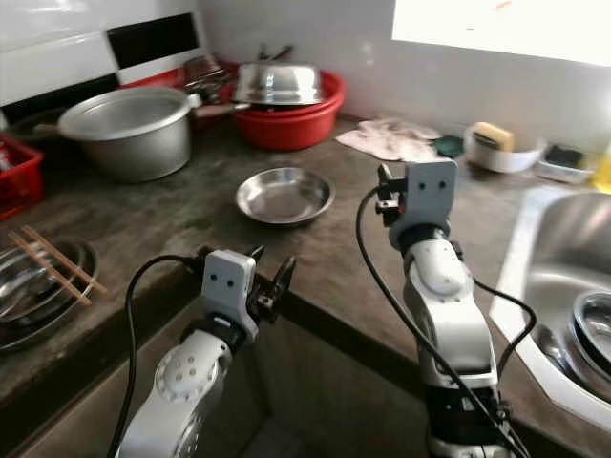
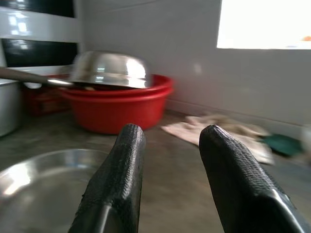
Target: Kitchen organization
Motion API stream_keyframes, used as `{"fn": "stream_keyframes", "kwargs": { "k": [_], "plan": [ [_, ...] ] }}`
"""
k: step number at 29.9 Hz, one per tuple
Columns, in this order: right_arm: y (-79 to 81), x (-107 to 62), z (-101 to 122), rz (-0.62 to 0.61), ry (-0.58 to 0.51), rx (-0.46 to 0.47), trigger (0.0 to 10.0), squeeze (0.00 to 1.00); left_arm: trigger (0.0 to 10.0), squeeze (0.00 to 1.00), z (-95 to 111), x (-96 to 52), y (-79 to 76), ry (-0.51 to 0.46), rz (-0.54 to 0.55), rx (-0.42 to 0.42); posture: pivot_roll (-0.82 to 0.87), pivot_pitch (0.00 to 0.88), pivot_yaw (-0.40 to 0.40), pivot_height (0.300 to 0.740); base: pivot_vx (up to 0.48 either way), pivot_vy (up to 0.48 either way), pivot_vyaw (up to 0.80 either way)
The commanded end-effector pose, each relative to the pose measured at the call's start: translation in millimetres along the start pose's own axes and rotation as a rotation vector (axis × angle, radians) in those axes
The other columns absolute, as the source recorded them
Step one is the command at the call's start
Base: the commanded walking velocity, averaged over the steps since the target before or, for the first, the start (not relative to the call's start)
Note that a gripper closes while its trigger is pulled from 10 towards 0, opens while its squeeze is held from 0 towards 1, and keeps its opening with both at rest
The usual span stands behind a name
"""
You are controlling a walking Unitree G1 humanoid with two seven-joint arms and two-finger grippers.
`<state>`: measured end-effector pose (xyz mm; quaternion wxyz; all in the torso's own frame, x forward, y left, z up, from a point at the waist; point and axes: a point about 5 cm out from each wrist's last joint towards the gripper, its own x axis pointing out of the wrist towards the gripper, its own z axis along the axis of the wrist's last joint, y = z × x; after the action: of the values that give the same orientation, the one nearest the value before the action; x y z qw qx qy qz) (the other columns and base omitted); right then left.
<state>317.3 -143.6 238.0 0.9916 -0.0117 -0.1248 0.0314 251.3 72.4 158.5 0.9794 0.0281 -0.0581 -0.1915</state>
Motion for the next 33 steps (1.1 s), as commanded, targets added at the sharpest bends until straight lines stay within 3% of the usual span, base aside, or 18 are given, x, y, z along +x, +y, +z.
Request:
{"fn": "stream_keyframes", "kwargs": {
  "k": [1,4,17,18,22,23,25,26,33],
  "plan": [
    [7.0,4.2,2,0.026,-0.009,0.010,10.0,0.00,10.0,0.00,-1,-1.7,4.3,0.009,0.022,0.004,0.05,0.045,-0.014,0.740,0.000,0.349,0.80],
    [5.4,10.3,3,0.008,0.007,0.039,10.0,0.00,10.0,0.00,-2,-1.5,4.3,0.017,0.022,0.007,0.05,0.046,-0.013,0.740,0.000,0.000,0.00],
    [-10.9,25.5,-8,-0.049,0.117,0.006,10.0,0.00,10.0,0.00,-4,-1.7,3.3,0.028,0.014,0.015,0.05,0.051,-0.015,0.740,0.000,0.000,0.00],
    [-11.8,27.8,-12,-0.043,0.151,0.031,10.0,1.00,10.0,0.00,-5,-2.0,2.5,0.032,0.009,0.013,0.05,0.054,-0.015,0.740,0.000,0.000,0.00],
    [-13.0,35.0,-22,-0.050,0.248,0.050,10.0,1.00,10.0,0.00,-8,-3.8,-3.1,0.049,-0.029,0.019,0.05,0.057,-0.017,0.740,0.000,0.000,0.00],
    [-13.7,40.6,-26,-0.068,0.295,0.063,10.0,0.95,10.0,0.00,-11,-5.3,-7.9,0.061,-0.062,0.034,0.05,0.061,-0.021,0.740,0.000,0.000,0.00],
    [-13.7,41.7,-27,-0.070,0.303,0.065,10.0,0.95,10.0,0.00,-11,-5.6,-8.9,0.063,-0.069,0.037,0.05,0.061,-0.021,0.740,0.000,0.000,0.00],
    [-15.1,46.1,-27,-0.089,0.307,0.043,10.0,0.00,10.0,0.00,-11,-6.4,-10.4,0.059,-0.066,0.038,0.05,0.062,-0.022,0.740,0.000,0.000,0.00],
    [-13.7,66.4,-32,-0.045,0.421,0.144,10.0,0.00,10.0,0.00,-11,-10.7,-25.5,0.043,-0.133,0.042,0.06,0.069,-0.039,0.740,0.000,0.000,0.00]
  ]
}}
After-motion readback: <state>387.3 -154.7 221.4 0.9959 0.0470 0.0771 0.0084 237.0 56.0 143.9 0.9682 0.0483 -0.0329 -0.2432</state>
